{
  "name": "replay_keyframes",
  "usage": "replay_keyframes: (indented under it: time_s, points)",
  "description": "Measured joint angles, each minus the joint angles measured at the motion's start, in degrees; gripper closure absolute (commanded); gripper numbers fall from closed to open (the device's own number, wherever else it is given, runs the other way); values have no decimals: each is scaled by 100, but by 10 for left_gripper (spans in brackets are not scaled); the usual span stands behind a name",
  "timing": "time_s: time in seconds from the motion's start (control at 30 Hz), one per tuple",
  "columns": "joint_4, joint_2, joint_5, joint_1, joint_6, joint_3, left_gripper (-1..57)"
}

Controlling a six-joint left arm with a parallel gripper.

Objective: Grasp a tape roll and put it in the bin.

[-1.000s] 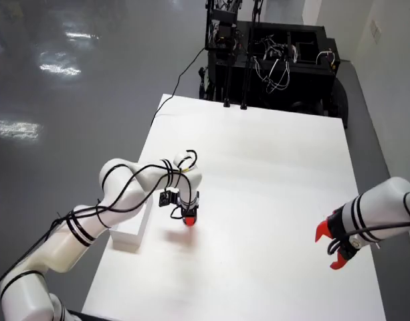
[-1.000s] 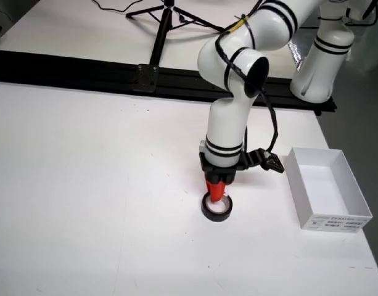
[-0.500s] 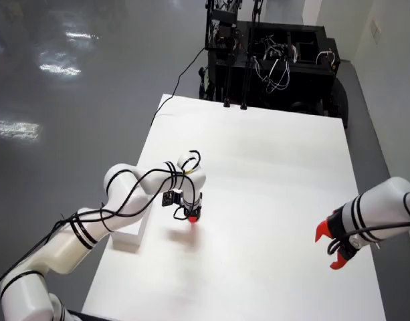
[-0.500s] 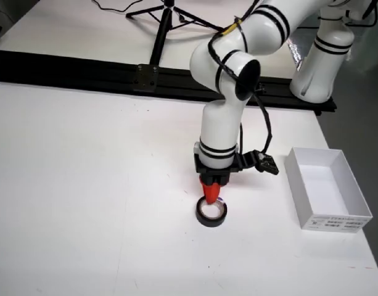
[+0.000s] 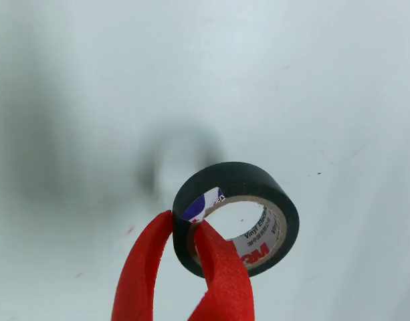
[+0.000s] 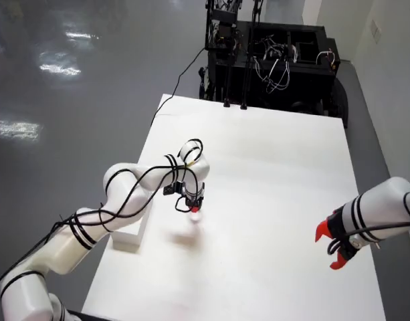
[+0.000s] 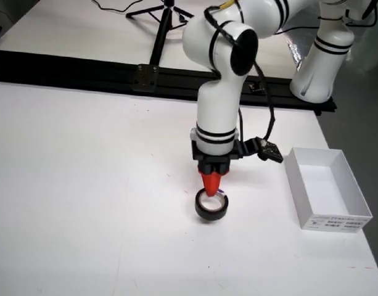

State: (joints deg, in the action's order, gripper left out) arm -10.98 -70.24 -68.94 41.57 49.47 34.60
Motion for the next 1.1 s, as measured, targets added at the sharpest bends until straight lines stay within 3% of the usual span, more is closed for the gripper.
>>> replay_keyframes:
  time_s: [0.43, 0.73, 1.1]
  points:
    - [-156, 1682, -167, -348, 218, 1954, 571]
    - [-197, 3067, 158, -854, 477, 3687, 572]
    - [-165, 3613, 469, -1328, 645, 4651, 572]
